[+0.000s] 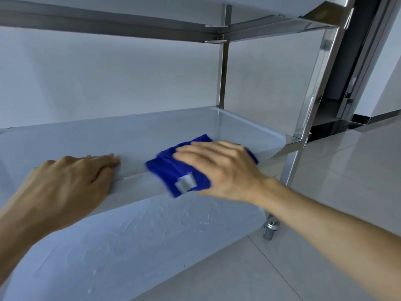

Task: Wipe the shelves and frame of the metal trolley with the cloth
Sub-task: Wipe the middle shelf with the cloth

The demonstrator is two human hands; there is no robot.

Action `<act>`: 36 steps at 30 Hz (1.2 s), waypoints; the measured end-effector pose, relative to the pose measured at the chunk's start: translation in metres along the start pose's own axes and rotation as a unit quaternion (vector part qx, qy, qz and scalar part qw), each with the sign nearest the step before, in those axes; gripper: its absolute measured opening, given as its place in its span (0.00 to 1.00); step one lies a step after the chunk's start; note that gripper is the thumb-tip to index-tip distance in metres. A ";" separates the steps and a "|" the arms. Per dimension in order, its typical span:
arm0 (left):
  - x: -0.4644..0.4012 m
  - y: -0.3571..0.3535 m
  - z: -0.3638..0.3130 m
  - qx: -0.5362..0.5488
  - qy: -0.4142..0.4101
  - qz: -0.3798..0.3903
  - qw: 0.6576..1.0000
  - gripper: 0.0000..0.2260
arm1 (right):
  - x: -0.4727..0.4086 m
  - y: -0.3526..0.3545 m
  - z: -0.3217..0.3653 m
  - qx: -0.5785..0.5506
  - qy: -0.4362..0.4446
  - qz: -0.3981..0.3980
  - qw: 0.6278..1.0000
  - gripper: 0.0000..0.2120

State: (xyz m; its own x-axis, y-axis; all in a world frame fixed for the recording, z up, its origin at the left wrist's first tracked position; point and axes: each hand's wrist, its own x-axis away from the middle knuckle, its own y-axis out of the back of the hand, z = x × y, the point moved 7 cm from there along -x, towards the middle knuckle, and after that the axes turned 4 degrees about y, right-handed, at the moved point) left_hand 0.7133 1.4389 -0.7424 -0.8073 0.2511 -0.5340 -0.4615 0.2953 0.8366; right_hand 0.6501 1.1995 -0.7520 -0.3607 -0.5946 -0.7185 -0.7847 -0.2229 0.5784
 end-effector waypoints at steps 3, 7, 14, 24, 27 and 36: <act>0.000 0.003 -0.002 -0.020 -0.022 -0.015 0.999 0.17 | 0.045 0.023 -0.063 0.028 -0.035 0.026 0.999 0.23; 0.000 0.007 -0.005 -0.017 -0.017 -0.008 1.000 0.14 | 0.094 0.039 -0.127 0.061 -0.142 0.077 0.985 0.32; -0.005 0.001 -0.002 0.002 0.012 0.051 0.999 0.15 | 0.048 0.018 -0.072 0.042 -0.112 0.027 0.992 0.26; -0.007 0.010 0.013 0.197 0.151 0.048 0.967 0.16 | -0.048 -0.027 0.050 -0.015 -0.105 0.140 0.984 0.35; -0.005 0.017 0.013 0.239 0.144 0.011 0.960 0.17 | -0.045 -0.019 0.041 -0.080 -0.096 0.218 0.968 0.51; -0.004 0.042 -0.059 0.137 0.029 -0.050 0.989 0.12 | -0.021 -0.018 -0.092 -0.189 -0.431 0.108 0.876 0.11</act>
State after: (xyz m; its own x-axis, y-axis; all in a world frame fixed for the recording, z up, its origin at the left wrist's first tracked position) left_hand 0.6753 1.3957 -0.6976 -0.7855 0.1578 -0.5984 -0.4300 0.5561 0.7112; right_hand 0.7179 1.1450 -0.7125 -0.8548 0.1121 -0.5068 -0.4864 -0.5138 0.7067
